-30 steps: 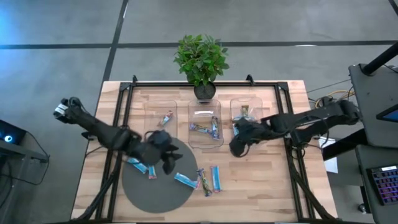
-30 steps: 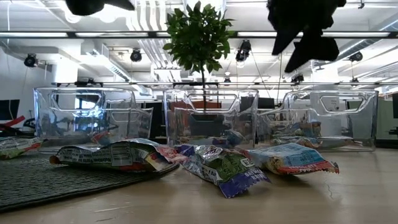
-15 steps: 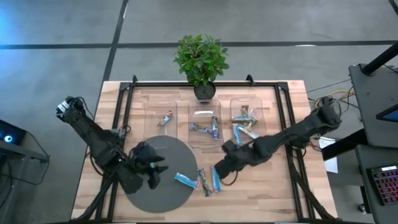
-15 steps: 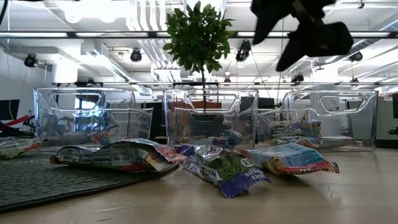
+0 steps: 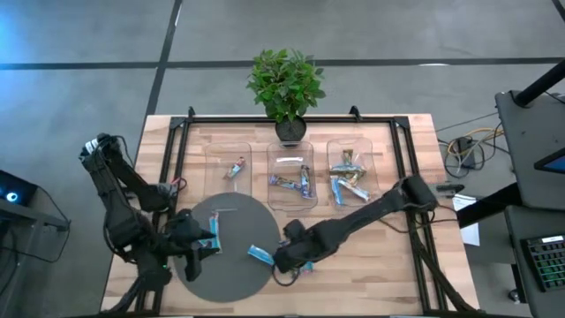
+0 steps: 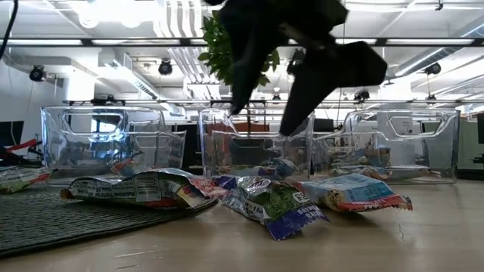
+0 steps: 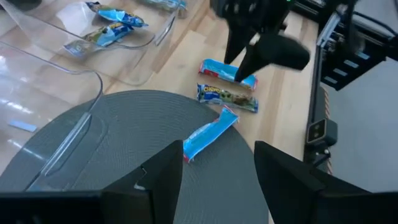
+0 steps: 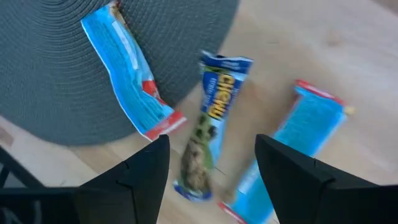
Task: Pick and place Granola Bars by type
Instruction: Put the blue granola bar into the middle transparent bin
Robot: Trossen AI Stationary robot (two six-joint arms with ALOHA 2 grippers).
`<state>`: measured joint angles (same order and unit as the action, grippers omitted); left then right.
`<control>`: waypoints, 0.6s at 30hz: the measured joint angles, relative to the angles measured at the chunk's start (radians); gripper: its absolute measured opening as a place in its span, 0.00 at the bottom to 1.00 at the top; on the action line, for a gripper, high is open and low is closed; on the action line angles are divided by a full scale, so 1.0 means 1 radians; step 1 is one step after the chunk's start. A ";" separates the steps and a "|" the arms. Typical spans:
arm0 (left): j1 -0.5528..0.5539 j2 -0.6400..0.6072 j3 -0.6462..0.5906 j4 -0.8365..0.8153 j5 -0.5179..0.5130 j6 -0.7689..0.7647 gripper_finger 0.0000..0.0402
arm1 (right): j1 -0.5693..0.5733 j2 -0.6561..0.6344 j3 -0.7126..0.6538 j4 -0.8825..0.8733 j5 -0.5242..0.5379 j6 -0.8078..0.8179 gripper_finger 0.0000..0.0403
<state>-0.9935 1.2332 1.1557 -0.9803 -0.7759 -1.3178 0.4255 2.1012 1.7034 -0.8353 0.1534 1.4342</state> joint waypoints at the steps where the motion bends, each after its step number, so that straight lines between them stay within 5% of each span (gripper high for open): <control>1: -0.013 -0.003 0.000 -0.007 -0.013 -0.017 0.45 | -0.001 0.023 0.027 -0.009 -0.001 0.002 0.56; 18: -0.117 -0.016 -0.062 -0.037 -0.090 -0.207 0.45 | -0.008 0.262 0.240 -0.140 -0.032 0.003 0.56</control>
<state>-1.1100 1.2167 1.0933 -1.0173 -0.8654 -1.5247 0.4179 2.3635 1.9430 -0.9757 0.1216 1.4376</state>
